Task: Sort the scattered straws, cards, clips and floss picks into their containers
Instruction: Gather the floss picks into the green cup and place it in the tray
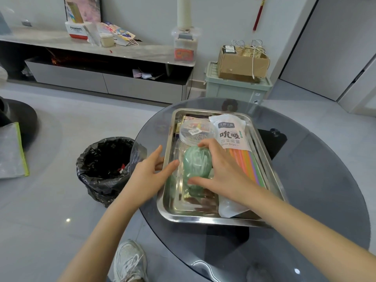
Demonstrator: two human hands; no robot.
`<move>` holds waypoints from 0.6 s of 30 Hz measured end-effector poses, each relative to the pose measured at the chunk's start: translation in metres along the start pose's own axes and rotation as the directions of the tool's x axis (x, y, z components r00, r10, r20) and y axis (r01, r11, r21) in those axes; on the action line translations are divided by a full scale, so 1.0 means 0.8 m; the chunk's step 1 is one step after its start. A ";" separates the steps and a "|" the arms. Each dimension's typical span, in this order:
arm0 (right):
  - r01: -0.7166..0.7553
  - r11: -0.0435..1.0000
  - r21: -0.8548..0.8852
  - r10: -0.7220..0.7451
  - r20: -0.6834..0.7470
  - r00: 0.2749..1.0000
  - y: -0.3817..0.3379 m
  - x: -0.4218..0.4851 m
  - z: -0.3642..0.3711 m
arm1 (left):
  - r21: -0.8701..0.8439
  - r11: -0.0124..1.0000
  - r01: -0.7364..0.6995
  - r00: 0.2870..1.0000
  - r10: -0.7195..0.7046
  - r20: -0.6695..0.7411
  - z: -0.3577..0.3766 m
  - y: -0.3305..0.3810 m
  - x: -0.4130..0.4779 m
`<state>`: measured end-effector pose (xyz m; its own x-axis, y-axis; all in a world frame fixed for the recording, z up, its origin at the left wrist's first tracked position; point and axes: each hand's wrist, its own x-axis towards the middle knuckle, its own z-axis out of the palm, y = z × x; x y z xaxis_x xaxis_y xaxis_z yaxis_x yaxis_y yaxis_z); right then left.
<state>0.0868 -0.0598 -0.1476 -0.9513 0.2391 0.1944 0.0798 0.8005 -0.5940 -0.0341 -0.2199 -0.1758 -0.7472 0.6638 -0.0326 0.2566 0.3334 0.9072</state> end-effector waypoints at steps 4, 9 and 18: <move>-0.025 0.999 0.048 0.026 -0.032 0.999 0.002 -0.013 -0.021 | -0.031 1.000 -0.005 0.999 0.003 -0.039 0.003 -0.007 0.006; -0.199 0.974 -0.112 0.166 -0.253 0.953 0.045 -0.034 -0.072 | 0.005 0.999 -0.042 0.999 0.042 -0.034 0.002 -0.003 0.010; -0.450 0.878 -0.162 0.423 -0.177 0.889 0.108 -0.071 -0.094 | 0.009 0.998 -0.058 0.998 0.058 -0.032 0.006 0.001 0.018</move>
<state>0.1698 0.0370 -0.1514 -0.7590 0.6484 0.0592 0.5468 0.6841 -0.4828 -0.0417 -0.2065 -0.1774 -0.7500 0.6605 0.0337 0.3051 0.3004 0.9037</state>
